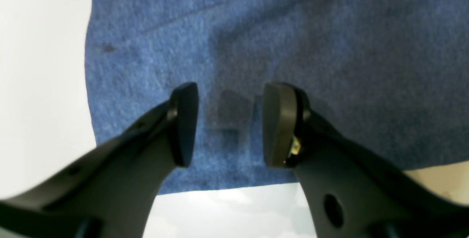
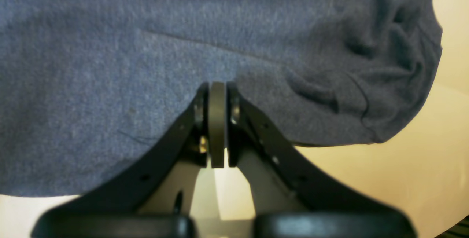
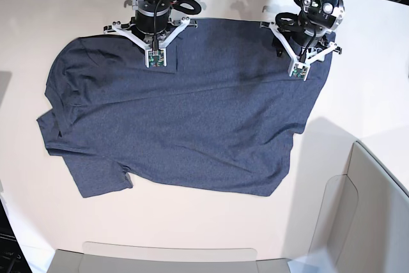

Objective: Layout the t-shirt on the table in an organized manner, then fold the t-shirt properly
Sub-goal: 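Move the right gripper to the collar edge beside the left gripper, then grasp the collar edge with both grippers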

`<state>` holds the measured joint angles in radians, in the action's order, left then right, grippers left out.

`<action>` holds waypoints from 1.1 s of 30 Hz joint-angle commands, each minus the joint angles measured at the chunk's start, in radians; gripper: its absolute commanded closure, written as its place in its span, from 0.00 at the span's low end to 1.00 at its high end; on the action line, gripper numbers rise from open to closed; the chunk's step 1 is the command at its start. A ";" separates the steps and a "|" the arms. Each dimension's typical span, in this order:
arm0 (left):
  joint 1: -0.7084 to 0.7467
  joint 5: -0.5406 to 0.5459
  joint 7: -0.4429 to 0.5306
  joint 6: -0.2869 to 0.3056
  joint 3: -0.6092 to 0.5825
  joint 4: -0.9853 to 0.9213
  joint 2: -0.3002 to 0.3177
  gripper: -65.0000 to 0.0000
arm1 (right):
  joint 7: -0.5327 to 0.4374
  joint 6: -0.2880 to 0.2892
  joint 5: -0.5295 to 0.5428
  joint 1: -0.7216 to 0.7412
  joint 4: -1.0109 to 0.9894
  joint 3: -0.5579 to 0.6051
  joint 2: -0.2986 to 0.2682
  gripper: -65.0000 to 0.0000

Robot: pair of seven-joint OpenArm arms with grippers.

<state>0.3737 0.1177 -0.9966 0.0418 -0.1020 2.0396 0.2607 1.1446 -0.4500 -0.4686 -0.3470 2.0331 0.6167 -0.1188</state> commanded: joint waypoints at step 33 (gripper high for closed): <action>-0.002 -0.002 0.011 -0.004 0.002 0.013 0.004 0.56 | -0.021 0.105 -0.015 0.102 -0.073 0.165 0.080 0.69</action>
<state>0.3740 0.1162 -0.9977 0.0418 -0.1024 2.0377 0.2584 1.1442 -0.3519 -0.4755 -0.2398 1.9308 0.7681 -0.0494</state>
